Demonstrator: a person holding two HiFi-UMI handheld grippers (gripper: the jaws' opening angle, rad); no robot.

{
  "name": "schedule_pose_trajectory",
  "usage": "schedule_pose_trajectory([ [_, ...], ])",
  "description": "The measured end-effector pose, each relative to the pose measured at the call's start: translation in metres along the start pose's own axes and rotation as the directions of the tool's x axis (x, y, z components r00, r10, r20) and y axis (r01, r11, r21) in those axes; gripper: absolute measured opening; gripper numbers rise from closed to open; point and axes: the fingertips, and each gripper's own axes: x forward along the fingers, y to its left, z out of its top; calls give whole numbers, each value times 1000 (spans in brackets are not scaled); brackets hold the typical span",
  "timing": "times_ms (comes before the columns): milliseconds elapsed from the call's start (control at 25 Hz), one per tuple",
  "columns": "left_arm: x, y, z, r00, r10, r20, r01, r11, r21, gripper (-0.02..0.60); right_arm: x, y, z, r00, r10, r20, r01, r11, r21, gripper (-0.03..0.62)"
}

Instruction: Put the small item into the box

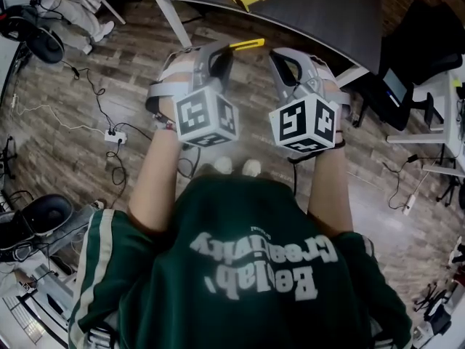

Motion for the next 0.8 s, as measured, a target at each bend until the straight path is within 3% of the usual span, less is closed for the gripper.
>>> schedule_pose_trajectory([
  [800, 10, -42, 47, 1000, 9, -17, -9, 1000, -8, 67, -36, 2, -58, 1000, 2, -3, -2, 1000, -4, 6],
])
